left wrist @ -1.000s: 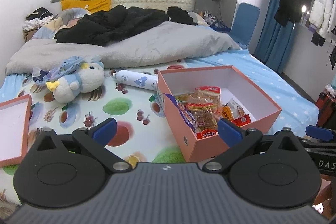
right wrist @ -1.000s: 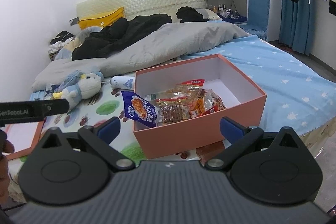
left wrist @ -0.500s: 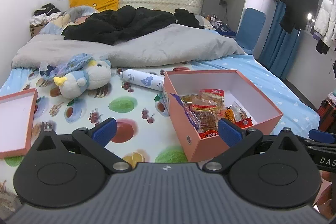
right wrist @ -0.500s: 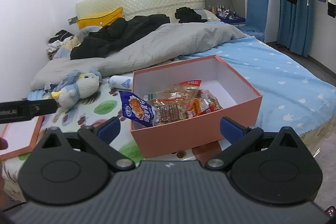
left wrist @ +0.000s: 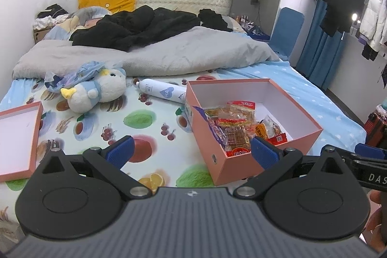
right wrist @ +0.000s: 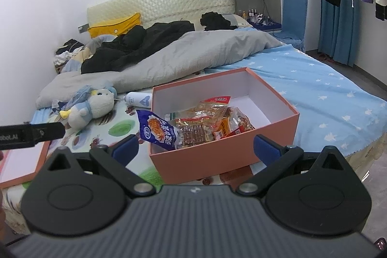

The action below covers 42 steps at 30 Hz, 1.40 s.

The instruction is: Organize snacks

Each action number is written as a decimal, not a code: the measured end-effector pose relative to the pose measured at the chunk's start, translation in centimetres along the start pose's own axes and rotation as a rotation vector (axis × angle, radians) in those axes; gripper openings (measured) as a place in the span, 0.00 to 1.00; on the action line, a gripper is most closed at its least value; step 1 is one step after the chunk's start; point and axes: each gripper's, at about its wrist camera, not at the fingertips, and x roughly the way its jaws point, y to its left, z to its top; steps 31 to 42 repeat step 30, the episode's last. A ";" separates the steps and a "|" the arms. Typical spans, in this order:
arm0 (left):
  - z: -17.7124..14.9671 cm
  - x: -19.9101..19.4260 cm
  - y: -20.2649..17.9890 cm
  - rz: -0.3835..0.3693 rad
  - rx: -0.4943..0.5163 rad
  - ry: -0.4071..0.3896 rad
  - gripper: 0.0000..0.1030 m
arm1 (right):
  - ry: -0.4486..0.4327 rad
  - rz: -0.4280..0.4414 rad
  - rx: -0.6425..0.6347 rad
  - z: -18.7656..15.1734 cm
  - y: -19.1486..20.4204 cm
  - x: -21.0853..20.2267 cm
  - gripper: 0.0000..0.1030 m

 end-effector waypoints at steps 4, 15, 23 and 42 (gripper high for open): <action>-0.1 -0.1 0.0 -0.001 -0.001 0.001 1.00 | 0.004 -0.002 -0.003 0.0 0.1 0.0 1.00; -0.1 -0.4 0.0 0.003 -0.005 -0.001 1.00 | -0.002 -0.002 -0.002 0.0 0.0 -0.1 1.00; -0.1 -0.5 -0.1 0.000 -0.006 -0.003 1.00 | -0.010 -0.005 -0.003 0.0 -0.1 -0.3 1.00; 0.0 -0.6 -0.4 -0.002 -0.007 -0.003 1.00 | -0.009 -0.002 0.000 0.0 0.0 -0.4 1.00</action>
